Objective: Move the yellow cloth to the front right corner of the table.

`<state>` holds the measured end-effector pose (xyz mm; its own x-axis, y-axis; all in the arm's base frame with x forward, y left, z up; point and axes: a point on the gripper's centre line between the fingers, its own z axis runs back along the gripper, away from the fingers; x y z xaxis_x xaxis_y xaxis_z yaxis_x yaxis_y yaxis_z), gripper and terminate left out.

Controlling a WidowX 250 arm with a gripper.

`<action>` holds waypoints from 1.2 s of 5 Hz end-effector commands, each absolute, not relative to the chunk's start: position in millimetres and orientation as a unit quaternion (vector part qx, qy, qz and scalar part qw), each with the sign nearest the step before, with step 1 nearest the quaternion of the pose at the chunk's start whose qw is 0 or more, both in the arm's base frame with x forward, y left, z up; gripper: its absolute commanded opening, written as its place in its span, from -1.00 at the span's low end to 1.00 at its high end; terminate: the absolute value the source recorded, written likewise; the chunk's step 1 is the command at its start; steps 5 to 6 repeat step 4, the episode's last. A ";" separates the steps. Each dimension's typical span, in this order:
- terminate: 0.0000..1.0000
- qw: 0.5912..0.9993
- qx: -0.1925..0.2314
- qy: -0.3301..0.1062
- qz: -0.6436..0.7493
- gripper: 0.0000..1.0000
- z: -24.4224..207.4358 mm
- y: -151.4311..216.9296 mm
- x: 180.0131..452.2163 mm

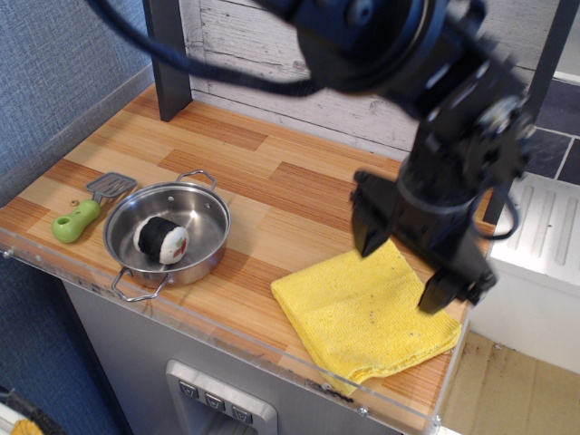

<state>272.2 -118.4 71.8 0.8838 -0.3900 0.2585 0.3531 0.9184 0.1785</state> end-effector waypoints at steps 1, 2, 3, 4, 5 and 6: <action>-1.00 0.960 0.073 -0.223 -0.155 1.00 123.6 -110.2 268.9; -1.00 0.960 0.073 -0.223 -0.155 1.00 123.6 -110.2 268.9; -1.00 0.960 0.073 -0.223 -0.155 1.00 123.6 -110.2 268.9; 1.00 0.960 0.073 -0.223 -0.155 1.00 123.6 -110.2 268.9; 1.00 0.960 0.073 -0.223 -0.155 1.00 123.6 -110.2 268.9; 1.00 0.960 0.073 -0.223 -0.155 1.00 123.6 -110.2 268.9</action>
